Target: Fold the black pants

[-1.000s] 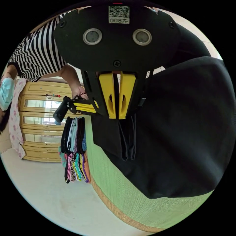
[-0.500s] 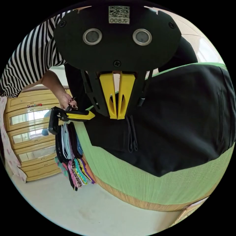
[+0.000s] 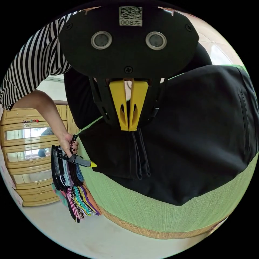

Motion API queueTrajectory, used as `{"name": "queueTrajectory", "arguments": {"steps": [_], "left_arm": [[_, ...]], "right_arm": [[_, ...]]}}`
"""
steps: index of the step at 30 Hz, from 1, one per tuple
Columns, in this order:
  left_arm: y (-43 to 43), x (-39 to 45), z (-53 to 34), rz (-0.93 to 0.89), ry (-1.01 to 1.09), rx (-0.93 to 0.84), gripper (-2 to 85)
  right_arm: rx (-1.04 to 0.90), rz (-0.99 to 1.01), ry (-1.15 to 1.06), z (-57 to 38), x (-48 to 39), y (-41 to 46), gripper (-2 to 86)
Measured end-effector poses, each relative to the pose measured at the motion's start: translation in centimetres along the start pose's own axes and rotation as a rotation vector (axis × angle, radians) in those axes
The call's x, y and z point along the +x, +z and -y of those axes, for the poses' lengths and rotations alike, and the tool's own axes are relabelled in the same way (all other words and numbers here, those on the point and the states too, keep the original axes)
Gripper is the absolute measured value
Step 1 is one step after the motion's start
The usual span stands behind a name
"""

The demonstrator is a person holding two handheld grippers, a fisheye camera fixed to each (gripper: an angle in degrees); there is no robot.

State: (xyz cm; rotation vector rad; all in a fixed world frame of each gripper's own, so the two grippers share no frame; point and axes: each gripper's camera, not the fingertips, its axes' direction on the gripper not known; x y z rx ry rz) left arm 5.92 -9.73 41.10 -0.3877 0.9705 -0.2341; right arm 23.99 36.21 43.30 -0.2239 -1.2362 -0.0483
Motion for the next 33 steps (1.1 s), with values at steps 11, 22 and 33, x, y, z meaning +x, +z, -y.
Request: {"name": "queueTrajectory", "arguments": {"steps": [11, 22, 33], "left_arm": [[5.9, 5.3, -1.9, 0.037, 0.125, 0.016, 0.6], [13.9, 17.0, -4.2, -0.056, 0.510, -0.009, 9.3], [22.7, 26.0, -8.0, 0.364, 0.807, -0.055, 8.3]], "right_arm": [[-0.080, 0.110, 0.029, -7.8, 2.2, -2.2, 0.2], [0.013, 0.298, 0.274, -10.4, 8.9, -4.7, 2.6], [-0.005, 0.371, 0.304, -11.1, 11.3, -4.9, 3.0]]}}
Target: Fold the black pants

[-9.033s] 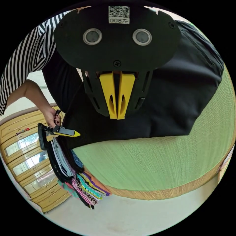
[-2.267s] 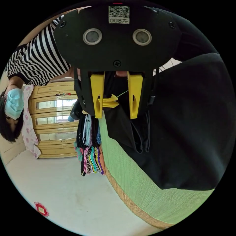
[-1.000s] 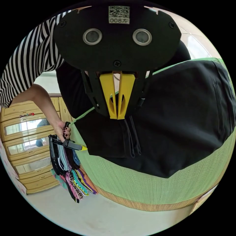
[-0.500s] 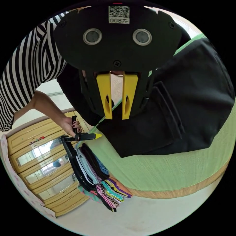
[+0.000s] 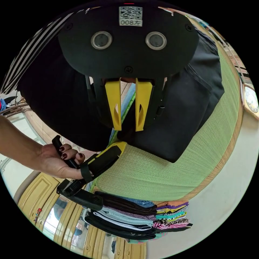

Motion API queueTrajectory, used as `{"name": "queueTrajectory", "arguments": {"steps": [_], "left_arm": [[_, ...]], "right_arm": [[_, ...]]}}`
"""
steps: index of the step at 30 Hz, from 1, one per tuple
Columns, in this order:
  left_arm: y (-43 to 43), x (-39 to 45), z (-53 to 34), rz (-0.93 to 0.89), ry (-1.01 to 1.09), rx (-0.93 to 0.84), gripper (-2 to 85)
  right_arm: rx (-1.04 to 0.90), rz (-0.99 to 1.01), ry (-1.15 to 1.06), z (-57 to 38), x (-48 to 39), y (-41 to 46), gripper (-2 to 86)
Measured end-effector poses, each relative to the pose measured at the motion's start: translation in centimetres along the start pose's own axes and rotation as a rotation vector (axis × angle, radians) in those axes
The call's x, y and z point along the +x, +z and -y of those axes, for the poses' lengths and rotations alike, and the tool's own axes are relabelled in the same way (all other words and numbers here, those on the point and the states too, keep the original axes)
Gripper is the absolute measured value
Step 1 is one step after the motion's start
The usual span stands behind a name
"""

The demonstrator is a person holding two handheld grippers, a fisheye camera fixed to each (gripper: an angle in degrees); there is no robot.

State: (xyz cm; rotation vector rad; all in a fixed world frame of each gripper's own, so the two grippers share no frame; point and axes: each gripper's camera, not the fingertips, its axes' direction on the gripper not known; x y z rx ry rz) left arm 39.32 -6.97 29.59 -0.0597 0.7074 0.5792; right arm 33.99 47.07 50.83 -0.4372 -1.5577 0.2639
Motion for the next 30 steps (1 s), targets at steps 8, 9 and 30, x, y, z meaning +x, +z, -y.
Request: {"name": "queueTrajectory", "arguments": {"steps": [8, 9, 30], "left_arm": [[-2.3, 0.3, -1.1, -0.082, -0.095, 0.062, 3.9], [-2.8, 0.4, -1.3, -0.086, -0.106, 0.073, 3.7], [-14.4, -1.4, -7.0, -0.162, -0.143, 0.248, 2.9]], "right_arm": [[0.092, 0.080, 0.002, 1.1, 0.2, -2.4, 6.1], [0.110, 0.077, 0.001, 1.7, 0.1, -2.8, 6.7], [0.101, 0.071, -0.051, 9.7, -6.4, -1.2, 3.2]]}}
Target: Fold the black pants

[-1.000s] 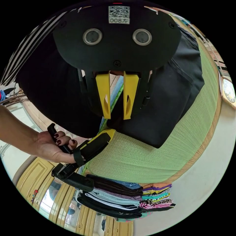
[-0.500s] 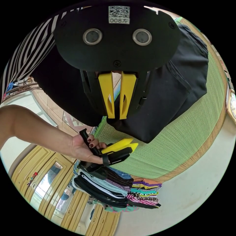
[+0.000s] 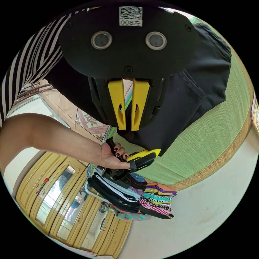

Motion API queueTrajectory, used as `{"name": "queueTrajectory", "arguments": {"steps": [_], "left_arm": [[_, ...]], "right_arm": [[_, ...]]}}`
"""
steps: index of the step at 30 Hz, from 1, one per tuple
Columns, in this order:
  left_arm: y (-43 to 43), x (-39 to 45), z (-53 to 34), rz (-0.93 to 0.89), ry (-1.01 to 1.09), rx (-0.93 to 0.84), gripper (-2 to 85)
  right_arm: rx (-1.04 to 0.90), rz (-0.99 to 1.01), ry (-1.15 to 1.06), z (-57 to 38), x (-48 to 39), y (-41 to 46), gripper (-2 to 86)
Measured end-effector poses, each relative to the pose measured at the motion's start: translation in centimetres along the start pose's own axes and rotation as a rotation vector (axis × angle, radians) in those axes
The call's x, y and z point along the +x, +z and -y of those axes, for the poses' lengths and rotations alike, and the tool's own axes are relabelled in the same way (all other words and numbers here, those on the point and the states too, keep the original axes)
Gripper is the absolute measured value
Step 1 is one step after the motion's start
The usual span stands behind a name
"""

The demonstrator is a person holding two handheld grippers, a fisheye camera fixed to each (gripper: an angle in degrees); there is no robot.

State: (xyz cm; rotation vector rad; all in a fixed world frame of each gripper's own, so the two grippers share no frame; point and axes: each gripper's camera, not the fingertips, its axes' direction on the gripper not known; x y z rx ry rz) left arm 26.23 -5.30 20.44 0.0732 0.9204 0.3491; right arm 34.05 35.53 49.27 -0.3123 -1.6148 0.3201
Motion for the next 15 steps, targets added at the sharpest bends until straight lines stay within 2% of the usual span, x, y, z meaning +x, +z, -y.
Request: {"name": "queueTrajectory", "arguments": {"steps": [7, 15], "left_arm": [[-7.4, -2.5, -1.2, -0.131, -0.066, 0.136, 2.8], [-21.2, -10.0, -9.2, -0.264, -0.279, 0.349, 2.9]], "right_arm": [[0.133, -0.039, -0.011, -1.9, -6.2, -2.3, 2.7], [0.099, -0.058, -0.151, -1.7, -19.1, 5.2, 2.6]]}}
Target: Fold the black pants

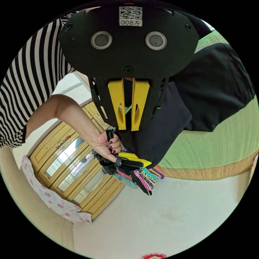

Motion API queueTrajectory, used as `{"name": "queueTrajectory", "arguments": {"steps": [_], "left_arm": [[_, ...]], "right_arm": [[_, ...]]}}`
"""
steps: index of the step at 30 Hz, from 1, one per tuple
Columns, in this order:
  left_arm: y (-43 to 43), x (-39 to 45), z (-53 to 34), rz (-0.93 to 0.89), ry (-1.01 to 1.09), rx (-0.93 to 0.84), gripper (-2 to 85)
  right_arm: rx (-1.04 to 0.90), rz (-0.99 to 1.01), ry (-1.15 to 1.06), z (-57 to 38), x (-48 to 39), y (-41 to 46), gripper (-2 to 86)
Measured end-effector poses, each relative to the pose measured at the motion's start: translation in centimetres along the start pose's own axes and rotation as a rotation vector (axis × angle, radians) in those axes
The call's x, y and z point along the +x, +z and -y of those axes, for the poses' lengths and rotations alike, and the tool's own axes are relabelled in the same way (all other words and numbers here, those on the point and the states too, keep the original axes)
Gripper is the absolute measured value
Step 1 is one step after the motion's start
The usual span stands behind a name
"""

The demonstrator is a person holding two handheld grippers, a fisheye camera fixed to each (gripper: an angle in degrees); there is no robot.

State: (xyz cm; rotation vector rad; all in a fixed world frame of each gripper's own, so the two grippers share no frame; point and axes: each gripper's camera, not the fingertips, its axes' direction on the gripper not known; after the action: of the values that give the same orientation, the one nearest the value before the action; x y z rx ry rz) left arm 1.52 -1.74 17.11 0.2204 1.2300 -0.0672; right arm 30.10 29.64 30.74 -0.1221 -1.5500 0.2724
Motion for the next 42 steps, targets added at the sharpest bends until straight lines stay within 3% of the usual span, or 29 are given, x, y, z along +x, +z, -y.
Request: {"name": "queueTrajectory", "arguments": {"steps": [12, 21, 32, 38, 42], "left_arm": [[-24.1, -11.1, -7.5, -0.002, -0.405, 0.363, 3.0], [-35.8, -16.2, -13.2, 0.010, -0.624, 0.542, 3.0], [-42.8, -19.6, -16.4, 0.065, -0.850, 0.538, 4.0], [-45.4, -18.6, -16.6, 0.110, -0.865, 0.524, 3.7], [-47.4, -16.1, -16.2, 0.205, -0.838, 0.563, 1.4]], "right_arm": [[-0.177, -0.087, -0.068, 2.0, -13.8, 22.0, 2.6], [-0.328, -0.198, -0.170, 1.4, -21.3, 36.2, 2.9], [-0.464, -0.310, -0.214, 0.5, -24.0, 47.3, 5.5], [-0.440, -0.167, -0.315, 0.6, -26.0, 46.6, 3.5], [-0.456, -0.200, -0.437, 0.3, -27.3, 47.2, 1.7]]}}
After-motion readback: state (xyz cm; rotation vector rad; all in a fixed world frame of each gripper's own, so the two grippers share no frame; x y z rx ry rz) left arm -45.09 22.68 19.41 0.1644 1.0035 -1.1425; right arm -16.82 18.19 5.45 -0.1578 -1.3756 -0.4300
